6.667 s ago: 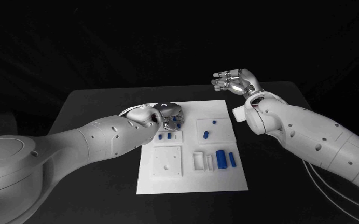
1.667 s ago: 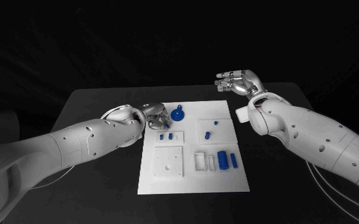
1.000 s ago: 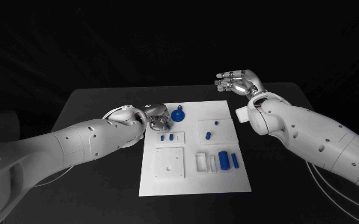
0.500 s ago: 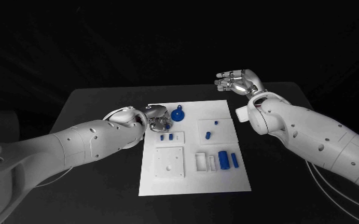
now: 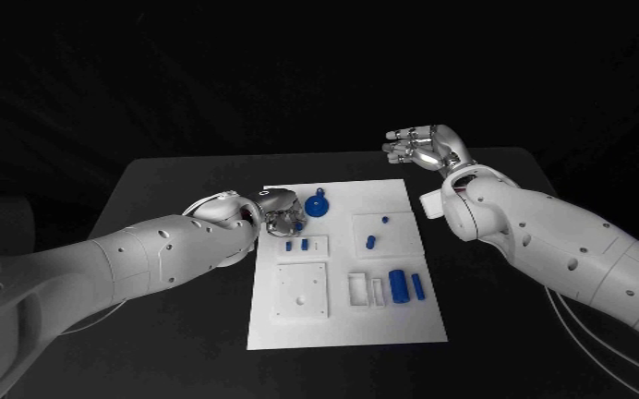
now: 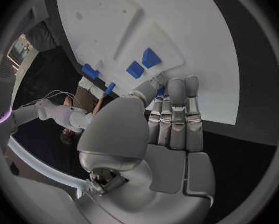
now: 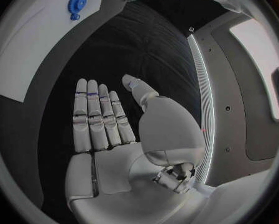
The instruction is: Assemble the parts on the task board
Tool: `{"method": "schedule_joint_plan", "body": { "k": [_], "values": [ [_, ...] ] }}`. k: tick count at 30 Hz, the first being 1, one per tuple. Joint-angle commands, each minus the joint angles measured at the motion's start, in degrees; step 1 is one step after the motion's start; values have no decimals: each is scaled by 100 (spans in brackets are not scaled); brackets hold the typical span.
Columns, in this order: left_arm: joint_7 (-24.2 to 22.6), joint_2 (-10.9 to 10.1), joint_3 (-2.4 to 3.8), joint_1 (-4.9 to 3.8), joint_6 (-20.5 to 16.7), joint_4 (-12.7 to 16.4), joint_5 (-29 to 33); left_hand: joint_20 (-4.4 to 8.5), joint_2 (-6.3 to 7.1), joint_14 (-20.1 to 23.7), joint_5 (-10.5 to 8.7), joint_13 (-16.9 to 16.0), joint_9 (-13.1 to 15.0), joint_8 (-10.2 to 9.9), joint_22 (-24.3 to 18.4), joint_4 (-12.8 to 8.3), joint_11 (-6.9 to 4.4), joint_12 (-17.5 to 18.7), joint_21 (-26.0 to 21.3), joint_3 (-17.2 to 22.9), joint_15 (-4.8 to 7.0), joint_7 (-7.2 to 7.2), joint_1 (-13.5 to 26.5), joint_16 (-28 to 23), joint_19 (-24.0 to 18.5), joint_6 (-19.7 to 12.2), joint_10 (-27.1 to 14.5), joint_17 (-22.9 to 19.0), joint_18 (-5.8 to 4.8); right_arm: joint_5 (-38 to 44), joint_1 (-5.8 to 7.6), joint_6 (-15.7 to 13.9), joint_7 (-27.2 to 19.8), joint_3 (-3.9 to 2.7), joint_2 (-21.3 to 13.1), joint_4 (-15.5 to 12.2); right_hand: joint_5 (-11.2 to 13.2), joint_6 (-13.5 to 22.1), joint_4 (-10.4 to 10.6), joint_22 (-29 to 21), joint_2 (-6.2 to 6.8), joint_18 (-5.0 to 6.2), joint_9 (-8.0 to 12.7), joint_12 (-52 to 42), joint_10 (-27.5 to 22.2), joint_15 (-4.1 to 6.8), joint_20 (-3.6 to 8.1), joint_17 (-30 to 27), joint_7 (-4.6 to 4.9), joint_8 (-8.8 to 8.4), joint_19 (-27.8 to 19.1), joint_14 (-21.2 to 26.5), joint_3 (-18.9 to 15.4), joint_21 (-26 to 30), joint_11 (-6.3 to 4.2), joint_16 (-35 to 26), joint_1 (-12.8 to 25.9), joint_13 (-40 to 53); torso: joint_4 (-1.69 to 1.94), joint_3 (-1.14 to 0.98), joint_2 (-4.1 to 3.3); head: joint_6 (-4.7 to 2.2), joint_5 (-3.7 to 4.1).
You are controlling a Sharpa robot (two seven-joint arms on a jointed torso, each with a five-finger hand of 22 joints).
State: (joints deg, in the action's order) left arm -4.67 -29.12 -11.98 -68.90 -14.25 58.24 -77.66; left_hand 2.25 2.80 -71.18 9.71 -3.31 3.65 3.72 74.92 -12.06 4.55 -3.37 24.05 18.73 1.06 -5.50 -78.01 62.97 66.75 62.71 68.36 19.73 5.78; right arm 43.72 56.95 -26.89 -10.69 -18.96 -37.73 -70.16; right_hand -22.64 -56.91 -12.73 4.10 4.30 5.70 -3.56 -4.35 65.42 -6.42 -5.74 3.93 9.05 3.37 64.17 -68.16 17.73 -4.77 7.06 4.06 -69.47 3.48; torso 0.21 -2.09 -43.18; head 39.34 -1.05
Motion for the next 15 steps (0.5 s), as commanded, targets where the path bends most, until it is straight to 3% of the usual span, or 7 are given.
{"method": "schedule_joint_plan", "body": {
  "k": [1,8,12,15],
  "values": [
    [25,2,-21,35,66,-3,-55,-47,82,1,4,-5,-4,-16,123,27,9,1,23,60,-41,0,-8,34,-13,-60,-57,-17,75,22,-5,81,-41,-1,-1,0,-32,-12,-32,-8,6,44,4,19,-42,3,-14,-8,4,14,-41,52,7,27,12,-21,57,-9,-5,-3,0,0,-3],
    [42,-12,-21,35,23,-50,-55,-58,133,2,23,-4,-6,-17,126,29,49,1,33,98,-60,-7,-32,36,-8,-119,-177,-30,91,33,-11,114,-19,-1,-10,7,-36,-5,-46,-9,9,43,5,23,-53,1,-15,-9,5,13,-48,58,13,30,15,-22,44,-9,-2,-5,0,-1,-2],
    [50,-27,-20,35,-50,-86,-55,-98,267,47,7,-3,-12,-23,110,6,130,-2,9,24,-111,50,-34,-2,-15,-327,-440,-56,108,96,-17,118,24,-1,-16,10,-36,-48,-54,-9,19,46,4,49,-157,-9,-24,-8,7,15,-61,69,2,33,49,-20,45,-10,1,-10,1,-14,-6],
    [59,-39,-19,35,-92,-116,-55,-141,282,38,12,-3,-9,-15,97,29,167,-6,-46,-116,-142,78,-90,-5,15,-443,-579,-74,145,145,-23,136,55,-1,-23,11,-39,-88,-62,-7,14,57,2,53,-218,-11,-27,-7,6,17,-55,64,-16,24,65,-18,31,-10,-1,-12,2,-15,-6]
  ]
}}
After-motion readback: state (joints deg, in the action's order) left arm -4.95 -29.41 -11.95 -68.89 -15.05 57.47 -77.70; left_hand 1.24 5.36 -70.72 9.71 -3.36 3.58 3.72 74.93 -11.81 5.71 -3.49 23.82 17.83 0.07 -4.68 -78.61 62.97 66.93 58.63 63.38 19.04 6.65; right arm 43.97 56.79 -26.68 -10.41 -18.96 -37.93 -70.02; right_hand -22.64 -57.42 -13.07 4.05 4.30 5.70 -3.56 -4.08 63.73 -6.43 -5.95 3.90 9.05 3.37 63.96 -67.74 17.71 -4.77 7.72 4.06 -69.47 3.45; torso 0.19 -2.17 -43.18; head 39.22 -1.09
